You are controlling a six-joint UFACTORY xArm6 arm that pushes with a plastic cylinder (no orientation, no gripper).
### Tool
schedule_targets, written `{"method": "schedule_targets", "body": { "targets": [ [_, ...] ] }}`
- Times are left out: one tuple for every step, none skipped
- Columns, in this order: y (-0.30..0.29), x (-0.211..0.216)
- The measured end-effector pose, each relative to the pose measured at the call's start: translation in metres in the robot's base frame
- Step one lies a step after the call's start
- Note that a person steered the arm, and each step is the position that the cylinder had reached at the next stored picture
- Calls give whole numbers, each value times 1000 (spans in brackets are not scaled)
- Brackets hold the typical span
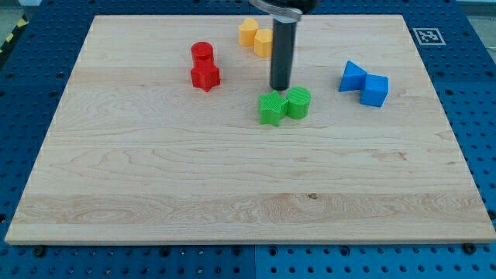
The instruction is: Point your arm at the green circle
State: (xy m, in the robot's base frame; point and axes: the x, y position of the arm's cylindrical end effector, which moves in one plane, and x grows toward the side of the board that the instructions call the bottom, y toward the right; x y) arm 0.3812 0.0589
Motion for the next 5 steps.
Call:
{"method": "schedule_targets", "body": {
  "targets": [
    [19,4],
    [39,4],
    [56,4],
    [56,14],
    [56,50]
  ]
}}
